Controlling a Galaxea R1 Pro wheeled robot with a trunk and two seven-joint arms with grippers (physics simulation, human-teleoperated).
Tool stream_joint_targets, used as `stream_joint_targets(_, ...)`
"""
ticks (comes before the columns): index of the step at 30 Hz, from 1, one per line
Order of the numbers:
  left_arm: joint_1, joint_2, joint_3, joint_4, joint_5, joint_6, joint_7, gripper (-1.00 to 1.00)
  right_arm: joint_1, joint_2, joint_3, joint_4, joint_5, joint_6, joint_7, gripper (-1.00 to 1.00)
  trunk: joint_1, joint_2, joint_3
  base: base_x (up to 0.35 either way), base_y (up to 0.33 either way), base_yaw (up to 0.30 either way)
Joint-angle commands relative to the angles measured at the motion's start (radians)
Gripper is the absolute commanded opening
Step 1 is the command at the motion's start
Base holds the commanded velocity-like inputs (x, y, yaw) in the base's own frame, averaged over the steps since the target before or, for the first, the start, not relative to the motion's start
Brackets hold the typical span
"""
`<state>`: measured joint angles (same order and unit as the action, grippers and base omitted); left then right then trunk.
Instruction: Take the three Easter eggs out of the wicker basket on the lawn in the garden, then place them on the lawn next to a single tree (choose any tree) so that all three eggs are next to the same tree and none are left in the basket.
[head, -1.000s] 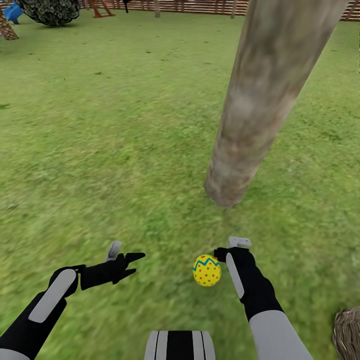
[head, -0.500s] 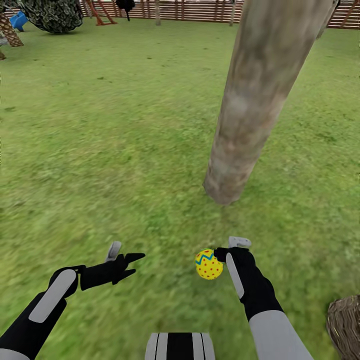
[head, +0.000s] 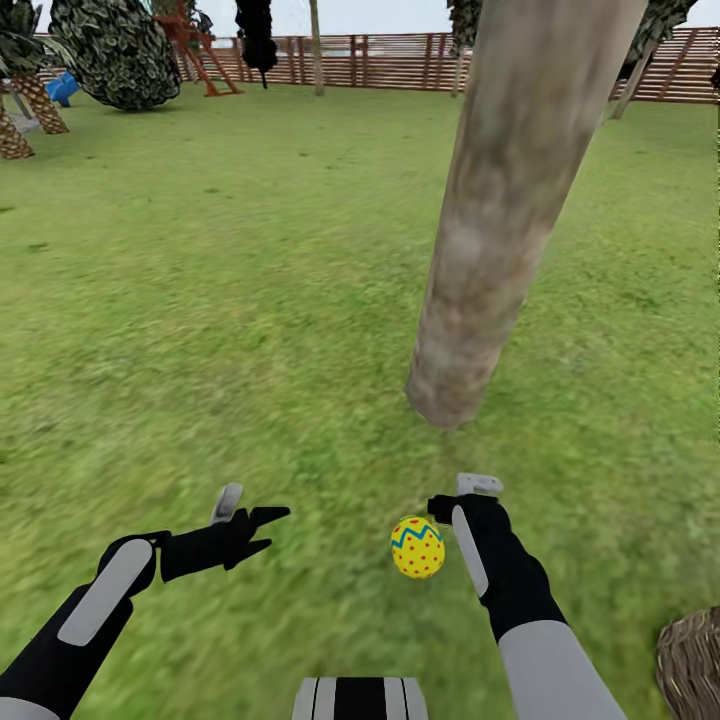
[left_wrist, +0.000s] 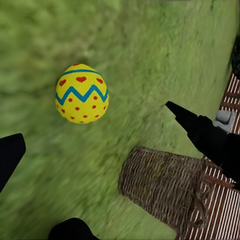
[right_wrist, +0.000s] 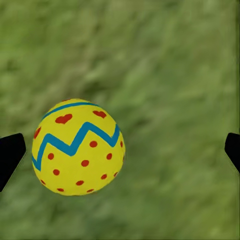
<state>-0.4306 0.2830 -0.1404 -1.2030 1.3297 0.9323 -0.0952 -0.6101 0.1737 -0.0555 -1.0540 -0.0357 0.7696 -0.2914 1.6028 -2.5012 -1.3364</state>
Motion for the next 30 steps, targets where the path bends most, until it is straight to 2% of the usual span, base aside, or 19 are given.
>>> stream_joint_targets(1,0.000,0.001,-0.001,0.000,-0.010,0.001,-0.009,1.00,0.000,0.001,-0.001,-0.001,-0.004,0.004,-0.005,1.00,-0.001,0.000,0.005,0.000,0.000,0.000)
stream_joint_targets(6,-0.001,0.000,-0.001,0.003,-0.008,-0.001,-0.003,1.00,0.000,0.001,-0.001,-0.001,-0.004,0.004,-0.005,1.00,-0.003,0.001,0.032,0.000,0.000,0.000)
stream_joint_targets(12,-0.001,-0.007,-0.001,0.011,-0.010,-0.004,0.003,1.00,0.000,0.001,-0.001,-0.001,-0.004,0.004,-0.006,1.00,-0.026,0.043,0.061,0.000,0.000,0.000)
stream_joint_targets(18,-0.001,-0.013,0.012,0.064,-0.010,-0.004,0.002,1.00,0.000,0.001,-0.001,-0.001,-0.004,0.005,-0.006,1.00,-0.049,0.085,0.089,-0.016,0.000,0.000)
stream_joint_targets(28,-0.001,-0.015,0.012,0.065,-0.008,-0.003,-0.001,1.00,0.000,0.001,0.005,-0.013,-0.004,0.019,-0.005,1.00,-0.087,0.155,0.137,-0.287,0.000,0.000)
stream_joint_targets(30,-0.001,-0.015,0.012,0.065,-0.007,-0.003,-0.001,1.00,0.000,0.001,0.005,-0.028,-0.004,0.044,-0.005,1.00,-0.095,0.169,0.146,-0.074,0.000,0.000)
